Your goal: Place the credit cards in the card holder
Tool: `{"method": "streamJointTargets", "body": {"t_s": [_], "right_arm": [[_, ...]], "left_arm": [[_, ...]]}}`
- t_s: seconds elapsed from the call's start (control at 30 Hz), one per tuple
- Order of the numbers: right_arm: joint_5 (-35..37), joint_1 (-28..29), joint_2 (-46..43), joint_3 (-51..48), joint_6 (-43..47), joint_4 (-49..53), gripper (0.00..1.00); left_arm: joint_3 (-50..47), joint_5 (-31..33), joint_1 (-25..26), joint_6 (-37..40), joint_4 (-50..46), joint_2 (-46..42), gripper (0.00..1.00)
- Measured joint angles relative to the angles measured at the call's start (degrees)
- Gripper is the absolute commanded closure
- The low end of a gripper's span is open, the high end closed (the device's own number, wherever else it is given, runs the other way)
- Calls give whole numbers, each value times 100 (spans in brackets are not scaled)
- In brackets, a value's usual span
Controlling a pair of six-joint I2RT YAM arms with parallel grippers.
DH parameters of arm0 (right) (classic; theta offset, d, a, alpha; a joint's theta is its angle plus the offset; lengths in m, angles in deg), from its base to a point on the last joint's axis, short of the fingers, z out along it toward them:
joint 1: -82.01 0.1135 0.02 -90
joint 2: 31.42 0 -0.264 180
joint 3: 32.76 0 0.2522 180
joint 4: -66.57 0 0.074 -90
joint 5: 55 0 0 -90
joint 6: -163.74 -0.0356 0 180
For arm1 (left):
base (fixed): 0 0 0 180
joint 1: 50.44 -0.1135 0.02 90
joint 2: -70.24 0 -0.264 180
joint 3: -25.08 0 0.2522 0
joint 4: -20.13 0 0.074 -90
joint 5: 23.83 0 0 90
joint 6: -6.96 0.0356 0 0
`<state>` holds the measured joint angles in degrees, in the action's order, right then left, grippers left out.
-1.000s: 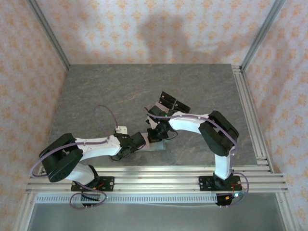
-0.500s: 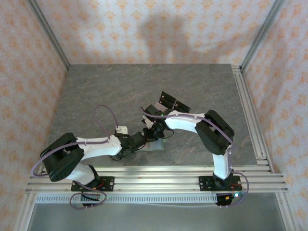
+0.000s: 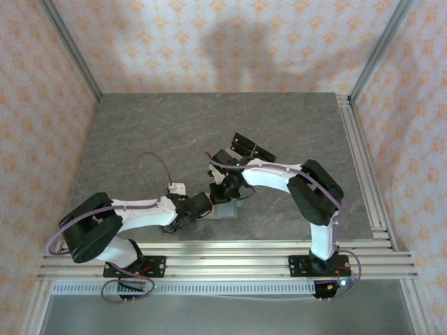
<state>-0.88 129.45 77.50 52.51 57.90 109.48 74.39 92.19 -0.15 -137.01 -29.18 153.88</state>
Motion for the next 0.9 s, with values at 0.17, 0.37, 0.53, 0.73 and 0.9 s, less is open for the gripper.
{"method": "streamJointTargets", "body": {"t_s": [0.17, 0.37, 0.53, 0.73, 0.9], "right_arm": [[59, -79, -131, -24, 0, -2, 100], [57, -74, -109, -85, 2, -4, 100], [55, -74, 44, -85, 2, -7, 100], [48, -74, 184, -79, 2, -4, 100], [7, -48, 284, 22, 7, 11, 100]], "left_arm": [[0, 0, 0, -2, 0, 0, 0], [0, 0, 0, -2, 0, 0, 0], [0, 0, 0, -2, 0, 0, 0], [0, 0, 0, -2, 0, 0, 0], [0, 0, 0, -2, 2, 4, 0]]}}
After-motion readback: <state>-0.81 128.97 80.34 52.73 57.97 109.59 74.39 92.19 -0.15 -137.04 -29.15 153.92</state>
